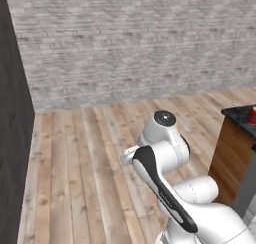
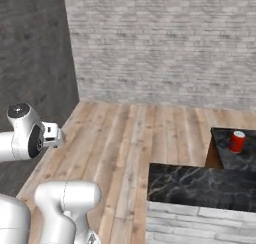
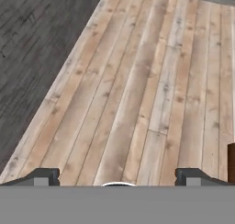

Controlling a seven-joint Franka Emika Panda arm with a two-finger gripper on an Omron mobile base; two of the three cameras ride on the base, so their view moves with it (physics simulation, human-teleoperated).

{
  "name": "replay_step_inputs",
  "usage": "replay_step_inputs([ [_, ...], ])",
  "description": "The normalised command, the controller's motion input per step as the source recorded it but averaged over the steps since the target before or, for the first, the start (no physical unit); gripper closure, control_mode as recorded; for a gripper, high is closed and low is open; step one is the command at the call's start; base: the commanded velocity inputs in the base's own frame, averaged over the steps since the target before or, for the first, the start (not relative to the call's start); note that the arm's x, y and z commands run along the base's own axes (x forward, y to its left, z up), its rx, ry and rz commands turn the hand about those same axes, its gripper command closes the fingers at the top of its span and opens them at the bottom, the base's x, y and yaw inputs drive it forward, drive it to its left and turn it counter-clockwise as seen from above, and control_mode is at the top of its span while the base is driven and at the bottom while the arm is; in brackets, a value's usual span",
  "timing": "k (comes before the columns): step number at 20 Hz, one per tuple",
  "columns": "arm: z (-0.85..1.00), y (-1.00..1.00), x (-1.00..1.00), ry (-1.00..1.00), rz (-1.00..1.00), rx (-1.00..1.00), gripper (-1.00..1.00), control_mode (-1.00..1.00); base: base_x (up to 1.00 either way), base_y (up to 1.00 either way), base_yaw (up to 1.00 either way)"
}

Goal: Four empty soda cans are scattered around the kitchen. Gather all the cans and cluster them next to the stove for recycling.

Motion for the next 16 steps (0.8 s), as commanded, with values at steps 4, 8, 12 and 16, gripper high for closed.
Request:
replay_step_inputs([
  [4,0.0,0.0,0.0,0.0,0.0,0.0,-1.0,1.0,0.6,0.23,-0.36],
  [8,0.0,0.0,0.0,0.0,0.0,0.0,-1.0,1.0,0.56,0.24,-0.42],
  [12,0.0,0.0,0.0,0.0,0.0,0.0,-1.0,1.0,0.47,0.27,-0.53],
  [16,0.0,0.0,0.0,0.0,0.0,0.0,-1.0,1.0,0.44,0.28,-0.57],
])
